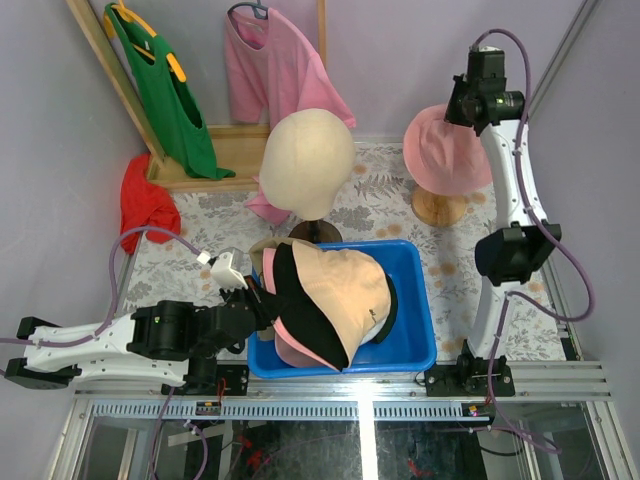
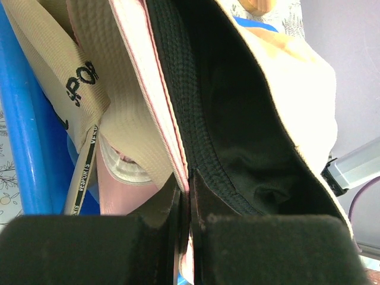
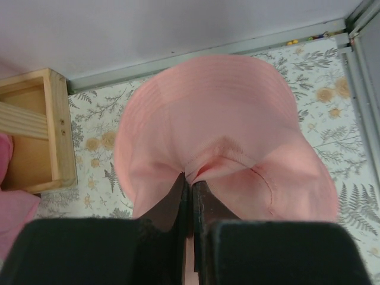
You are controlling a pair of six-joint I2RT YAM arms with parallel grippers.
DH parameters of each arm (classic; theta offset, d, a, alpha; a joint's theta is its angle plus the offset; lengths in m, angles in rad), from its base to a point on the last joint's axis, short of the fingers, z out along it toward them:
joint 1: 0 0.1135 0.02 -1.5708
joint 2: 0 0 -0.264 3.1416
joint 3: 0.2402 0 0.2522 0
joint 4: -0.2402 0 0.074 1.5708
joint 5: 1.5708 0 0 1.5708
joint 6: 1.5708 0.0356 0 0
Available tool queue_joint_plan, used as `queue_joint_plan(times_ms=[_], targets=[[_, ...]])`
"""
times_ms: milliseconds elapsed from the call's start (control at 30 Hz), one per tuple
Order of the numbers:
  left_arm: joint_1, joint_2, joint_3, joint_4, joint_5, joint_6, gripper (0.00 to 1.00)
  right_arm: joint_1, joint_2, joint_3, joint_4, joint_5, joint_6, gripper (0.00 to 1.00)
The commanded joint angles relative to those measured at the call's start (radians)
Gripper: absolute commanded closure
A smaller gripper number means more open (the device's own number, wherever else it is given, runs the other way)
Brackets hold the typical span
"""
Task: Stack the hats
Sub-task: Place the hat on the hat stand.
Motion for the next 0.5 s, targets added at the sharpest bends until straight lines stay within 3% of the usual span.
queue_joint_plan(times_ms=[0,333,467], targets=[[0.006,0.004,-0.015,-0.034,-0.065,-0.011,1.0,-0.007,0.072,0.109,-0.006,-0.029,0.018,1.0],[0.01,0.013,-0.024,-0.02,-0.065,-0.02,1.0,-0.057,0.098,0.03,0.008,-0.021,0.058,0.99],[0.012,0.027,-0.025,-0.006,-0.057,-0.018,1.0,-0.078,0.037,-0.054,0.047,-0.03,0.065,0.98]])
